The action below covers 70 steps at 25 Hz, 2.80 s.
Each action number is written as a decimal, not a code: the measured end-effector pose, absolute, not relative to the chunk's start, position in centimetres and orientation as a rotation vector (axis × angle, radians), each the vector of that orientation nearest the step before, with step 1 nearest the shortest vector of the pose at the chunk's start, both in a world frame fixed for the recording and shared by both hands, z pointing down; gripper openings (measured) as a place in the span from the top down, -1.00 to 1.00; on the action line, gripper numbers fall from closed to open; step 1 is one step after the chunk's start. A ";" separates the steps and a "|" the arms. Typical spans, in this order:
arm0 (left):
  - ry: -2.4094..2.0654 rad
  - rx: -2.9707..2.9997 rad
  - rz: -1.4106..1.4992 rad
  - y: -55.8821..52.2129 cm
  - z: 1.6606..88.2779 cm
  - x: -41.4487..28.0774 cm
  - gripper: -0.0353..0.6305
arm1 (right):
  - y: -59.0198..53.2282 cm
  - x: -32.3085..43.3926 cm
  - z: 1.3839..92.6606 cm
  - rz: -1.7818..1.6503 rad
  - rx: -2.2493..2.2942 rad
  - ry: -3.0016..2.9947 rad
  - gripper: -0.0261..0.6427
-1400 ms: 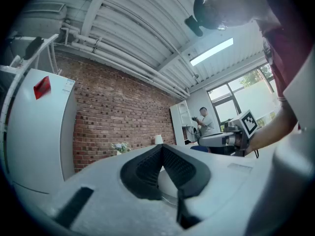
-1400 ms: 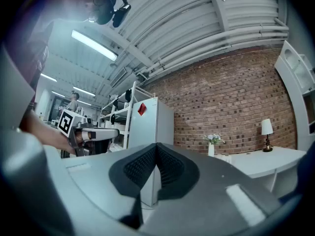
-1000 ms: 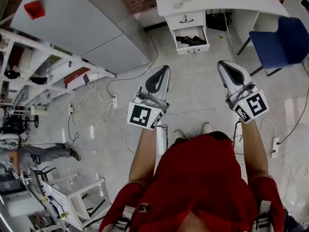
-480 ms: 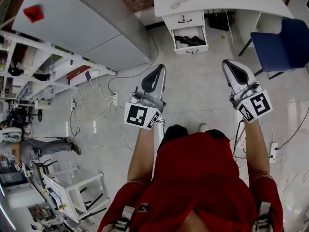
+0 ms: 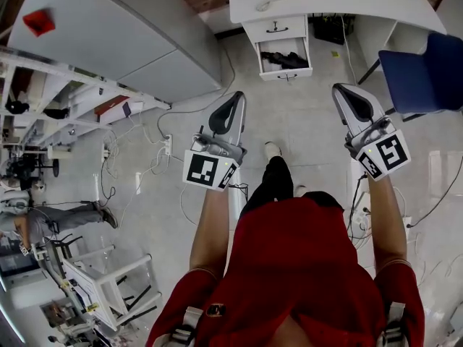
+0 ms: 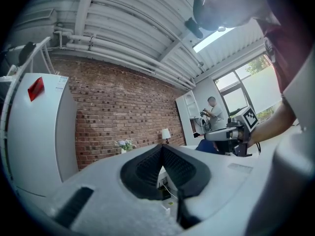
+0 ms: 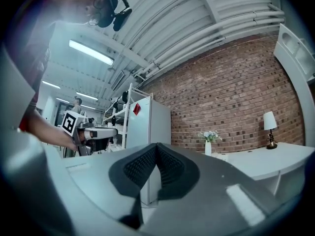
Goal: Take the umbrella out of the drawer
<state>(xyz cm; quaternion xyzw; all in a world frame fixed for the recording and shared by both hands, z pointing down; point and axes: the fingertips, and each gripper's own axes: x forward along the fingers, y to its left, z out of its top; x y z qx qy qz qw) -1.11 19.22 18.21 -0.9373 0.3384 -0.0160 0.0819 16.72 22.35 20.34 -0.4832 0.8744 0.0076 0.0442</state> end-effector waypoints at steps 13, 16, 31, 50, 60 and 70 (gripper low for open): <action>1.034 -2.822 -0.003 6.6 20.5 -5.1 0.87 | 10.8 13.2 21.1 0.071 -1.529 2.789 0.89; 1.020 -2.831 -0.008 3.4 21.3 -6.0 0.87 | 7.5 12.3 21.6 0.068 -1.549 2.798 0.89; 0.933 -2.886 -0.005 -8.8 25.1 -8.7 0.87 | -5.2 9.0 28.4 0.040 -1.680 2.944 0.89; 1.152 -2.854 -0.065 -14.5 29.4 -7.4 0.87 | -14.2 9.8 37.1 0.047 -1.556 3.176 0.89; 1.308 -2.797 -0.127 -17.4 32.8 -4.8 0.87 | -18.0 11.2 42.7 0.003 -1.370 3.337 0.89; 1.321 -2.798 -0.159 -18.8 37.6 -4.2 0.87 | -20.3 10.8 51.1 -0.067 -1.283 3.480 0.86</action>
